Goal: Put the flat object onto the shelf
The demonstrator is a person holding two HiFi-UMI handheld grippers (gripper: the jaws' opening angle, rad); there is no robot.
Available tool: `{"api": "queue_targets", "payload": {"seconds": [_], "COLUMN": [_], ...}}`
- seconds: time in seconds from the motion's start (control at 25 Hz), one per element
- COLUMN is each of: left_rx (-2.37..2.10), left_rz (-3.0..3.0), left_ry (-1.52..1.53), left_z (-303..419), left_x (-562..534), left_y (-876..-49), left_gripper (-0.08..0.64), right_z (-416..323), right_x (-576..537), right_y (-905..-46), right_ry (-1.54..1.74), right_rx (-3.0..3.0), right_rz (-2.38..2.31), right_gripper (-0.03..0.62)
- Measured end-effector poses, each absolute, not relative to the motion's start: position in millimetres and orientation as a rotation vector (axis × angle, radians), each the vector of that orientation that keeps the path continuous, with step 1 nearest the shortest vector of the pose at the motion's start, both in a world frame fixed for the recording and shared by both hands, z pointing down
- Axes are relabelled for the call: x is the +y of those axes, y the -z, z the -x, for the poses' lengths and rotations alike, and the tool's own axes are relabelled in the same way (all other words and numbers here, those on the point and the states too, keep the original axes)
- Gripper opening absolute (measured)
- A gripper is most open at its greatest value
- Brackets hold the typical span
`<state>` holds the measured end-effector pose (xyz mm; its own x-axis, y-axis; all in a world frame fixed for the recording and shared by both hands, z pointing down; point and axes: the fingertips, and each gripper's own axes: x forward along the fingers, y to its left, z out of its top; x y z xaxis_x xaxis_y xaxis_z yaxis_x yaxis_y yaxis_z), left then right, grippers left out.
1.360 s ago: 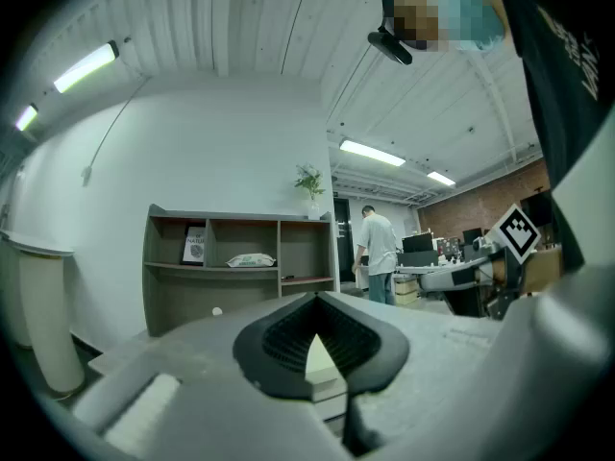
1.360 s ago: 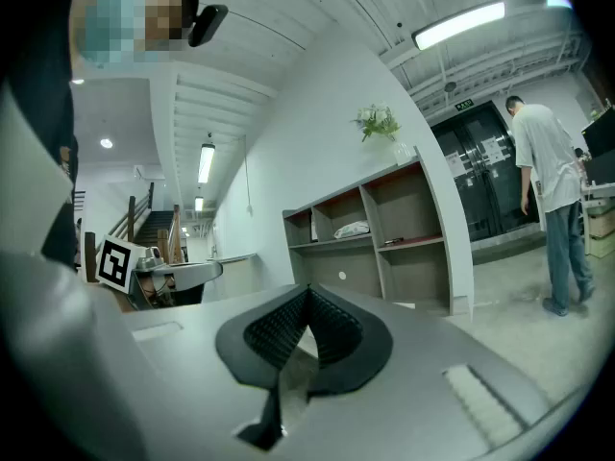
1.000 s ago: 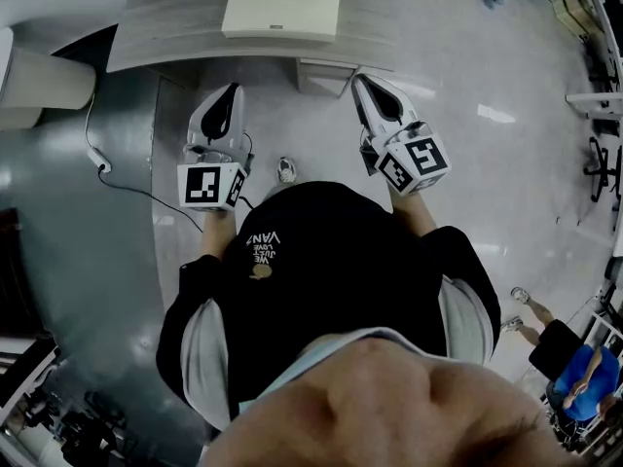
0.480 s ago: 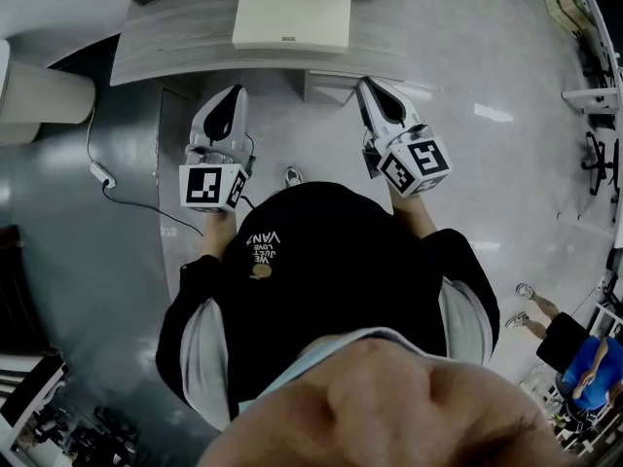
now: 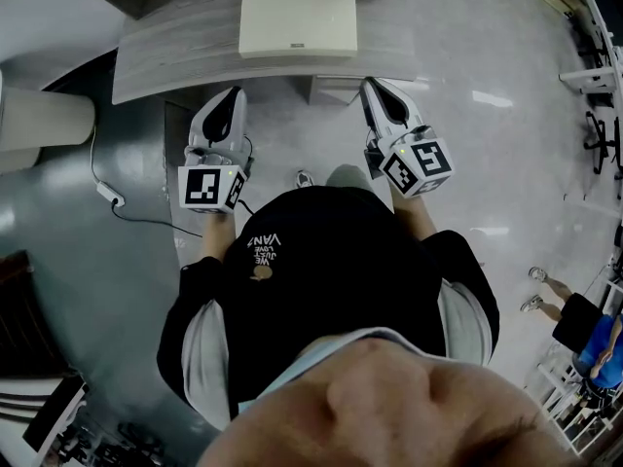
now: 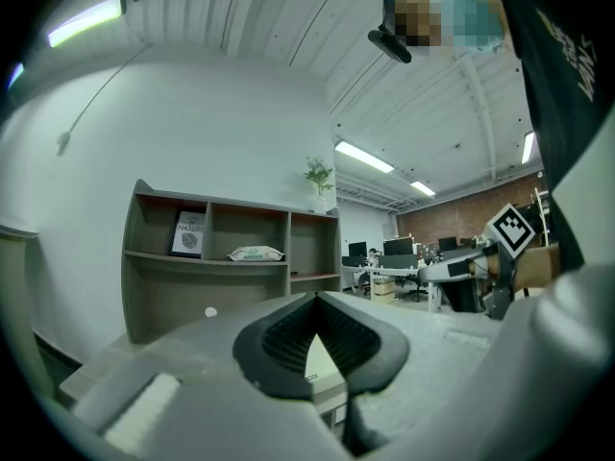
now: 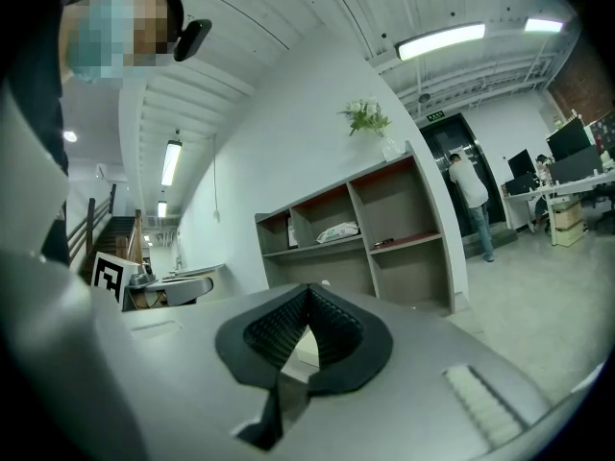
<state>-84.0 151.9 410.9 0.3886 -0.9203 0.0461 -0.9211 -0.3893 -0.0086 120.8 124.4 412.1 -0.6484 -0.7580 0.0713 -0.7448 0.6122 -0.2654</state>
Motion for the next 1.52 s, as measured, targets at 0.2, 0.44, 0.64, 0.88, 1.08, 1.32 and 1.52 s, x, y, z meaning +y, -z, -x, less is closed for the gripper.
{"api": "queue_targets", "payload": {"seconds": [0.2,0.44,0.64,0.88,1.08,1.32,1.52], "left_rx": [-1.704,-1.729,-1.764,-1.805,-1.823,-1.849,-1.871], "left_rz": [-2.599,-2.564,-2.533,-2.511,-2.486,-2.455,-2.427], "left_ry": [-0.058,-0.054,-0.06,-0.07,-0.087,-0.088,-0.083], "left_z": [86.1,92.7,98.4,97.6,92.6,86.3,84.4], "left_x": [145.6,133.4,108.7,69.8,41.0,9.5,-10.2], "left_y": [-414.8,-419.4,-420.6,-420.4,-421.8,-425.4,-429.0], "left_gripper": [0.001,0.0,0.002,0.001,0.0,0.0,0.0], "right_z": [-124.6,-124.2,-121.0,-121.8,-126.0,-132.9,-134.2], "right_x": [116.0,92.5,63.7,21.0,-13.4,-49.5,-72.5], "right_y": [-416.1,-416.7,-416.3,-420.4,-421.5,-428.0,-432.2], "right_ry": [0.436,0.436,0.429,0.438,0.452,0.474,0.483], "right_rx": [2.774,2.783,2.81,2.83,2.835,2.848,2.865], "right_rz": [1.342,1.338,1.301,1.268,1.242,1.222,1.195], "right_gripper": [0.0,0.0,0.0,0.0,0.0,0.0,0.0]}}
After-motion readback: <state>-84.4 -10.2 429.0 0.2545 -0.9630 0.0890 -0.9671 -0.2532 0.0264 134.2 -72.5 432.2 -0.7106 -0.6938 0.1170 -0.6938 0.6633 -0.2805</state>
